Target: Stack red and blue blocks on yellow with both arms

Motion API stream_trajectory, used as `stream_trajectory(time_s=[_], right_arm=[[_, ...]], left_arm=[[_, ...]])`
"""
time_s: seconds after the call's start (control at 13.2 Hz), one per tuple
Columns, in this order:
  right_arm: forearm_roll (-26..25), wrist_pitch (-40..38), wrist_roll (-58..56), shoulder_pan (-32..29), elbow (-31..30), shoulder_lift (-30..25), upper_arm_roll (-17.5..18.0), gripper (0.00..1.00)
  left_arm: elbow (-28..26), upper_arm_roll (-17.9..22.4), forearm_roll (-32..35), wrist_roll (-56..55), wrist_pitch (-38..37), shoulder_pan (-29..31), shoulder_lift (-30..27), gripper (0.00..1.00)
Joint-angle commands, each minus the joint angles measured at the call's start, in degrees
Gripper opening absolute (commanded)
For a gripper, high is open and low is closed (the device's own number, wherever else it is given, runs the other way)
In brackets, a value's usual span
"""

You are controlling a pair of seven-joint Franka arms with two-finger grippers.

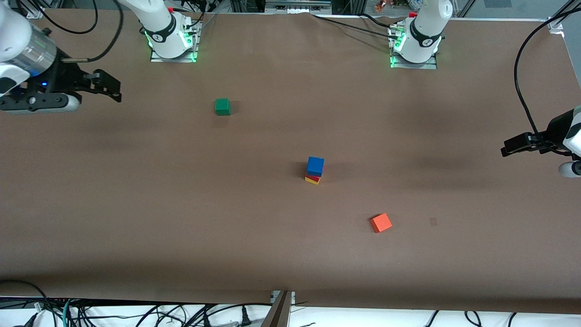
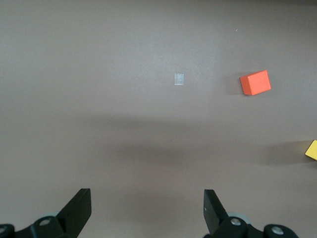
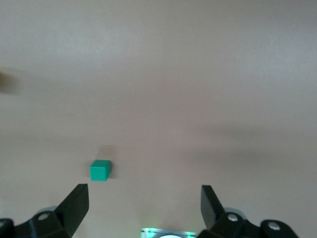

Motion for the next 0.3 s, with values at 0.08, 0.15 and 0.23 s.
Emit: stream_trajectory(time_s=[0.08,0.15,0.23], right_arm=[[-0.37,-0.18,-2.02,-1.31,0.38,-0.20,2.08,1.00],[-0.37,-0.18,-2.37,-1.48,1.69,0.59,2.08,1.00],[-0.37,-0.35,-2.46,-1.49,2.39,1.21,2.08,1.00]], left_arm=[[0.24,0.27,-0.42,0.62,0.08,-0.15,-0.07,1.00],[0.24,0.27,-0.42,0.71,0.08,-0.15,-0.07,1.00],[0.24,0.27,-0.60,0.71,0.08,0.02,-0.07,1.00]])
